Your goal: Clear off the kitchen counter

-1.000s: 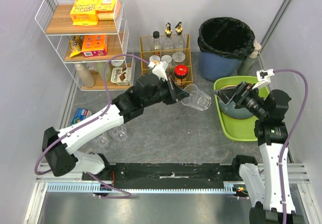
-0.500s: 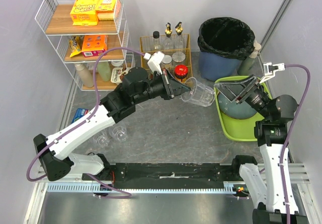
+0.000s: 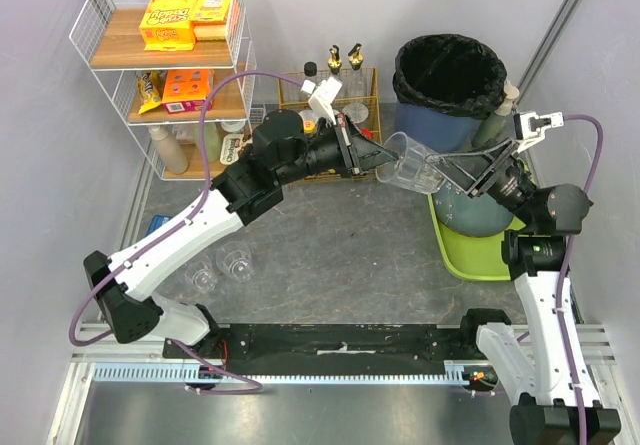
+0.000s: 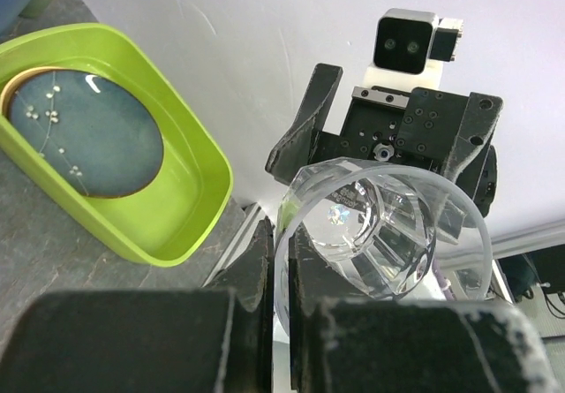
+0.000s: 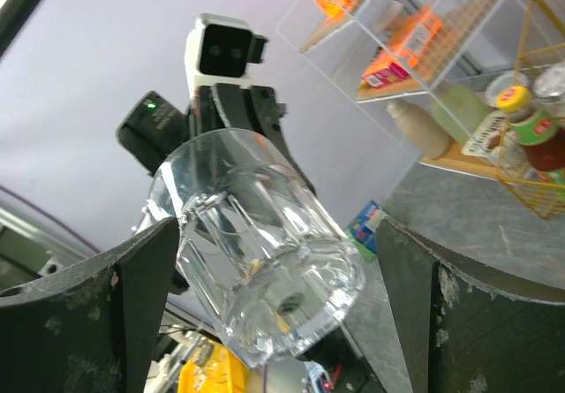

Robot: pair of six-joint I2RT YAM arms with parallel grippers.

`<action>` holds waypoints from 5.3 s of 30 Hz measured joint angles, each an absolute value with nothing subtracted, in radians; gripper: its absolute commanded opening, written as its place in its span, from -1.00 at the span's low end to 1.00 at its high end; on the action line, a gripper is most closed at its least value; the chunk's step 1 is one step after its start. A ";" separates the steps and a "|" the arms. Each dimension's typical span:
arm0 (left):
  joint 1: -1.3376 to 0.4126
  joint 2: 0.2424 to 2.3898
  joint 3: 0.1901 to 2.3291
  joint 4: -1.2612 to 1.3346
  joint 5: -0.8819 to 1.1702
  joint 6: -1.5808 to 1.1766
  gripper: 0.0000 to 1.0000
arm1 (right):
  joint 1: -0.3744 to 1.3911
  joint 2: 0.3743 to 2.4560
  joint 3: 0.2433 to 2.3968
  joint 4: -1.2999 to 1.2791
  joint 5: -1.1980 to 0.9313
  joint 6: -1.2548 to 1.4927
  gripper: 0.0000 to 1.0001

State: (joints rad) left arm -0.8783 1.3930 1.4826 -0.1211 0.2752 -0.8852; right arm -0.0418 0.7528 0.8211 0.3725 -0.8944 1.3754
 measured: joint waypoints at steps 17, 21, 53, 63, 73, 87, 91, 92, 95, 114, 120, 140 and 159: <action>-0.841 1.495 1.606 0.008 0.352 -0.892 -0.96 | -0.025 0.863 0.768 0.859 -0.915 1.806 0.96; -0.824 1.497 1.610 0.044 0.378 -0.896 -0.97 | -0.023 0.856 0.768 0.880 -0.912 1.837 0.96; -0.817 1.514 1.549 0.108 0.453 -0.934 0.34 | -0.017 0.846 0.797 0.676 -0.884 1.713 -0.91; -0.728 1.314 1.340 -0.093 0.239 -0.823 0.52 | -0.017 0.902 0.866 0.223 -0.828 1.364 -1.00; -0.707 1.104 1.155 -0.459 -0.283 -0.569 0.56 | -0.018 1.089 1.026 -0.413 -0.318 0.746 -1.00; -0.707 1.081 1.112 -0.651 -0.384 -0.480 0.57 | -0.066 1.095 1.002 -0.735 0.477 0.611 -1.00; -0.707 1.066 1.090 -0.662 -0.369 -0.480 0.57 | -0.151 1.120 0.958 -0.734 0.531 0.617 -1.00; -0.707 1.063 1.088 -0.667 -0.362 -0.480 0.57 | -0.176 1.127 0.945 -0.735 0.535 0.619 -1.00; -0.707 1.061 1.087 -0.674 -0.350 -0.480 0.57 | -0.240 1.129 0.902 -0.734 0.540 0.633 -1.00; -0.707 1.093 1.087 -0.735 -0.313 -0.481 0.61 | -0.355 1.188 0.751 -0.621 0.471 0.704 -0.61; -0.707 1.088 1.087 -0.786 -0.313 -0.482 0.64 | -0.371 1.235 0.750 -0.569 0.458 0.670 0.41; -0.707 0.968 1.194 -1.103 -0.357 -0.598 0.60 | -0.317 1.070 0.875 -0.558 0.317 0.575 0.96; -0.707 1.172 0.955 -1.057 -0.350 -0.725 0.24 | -0.084 1.004 0.939 -0.541 -0.123 0.522 0.95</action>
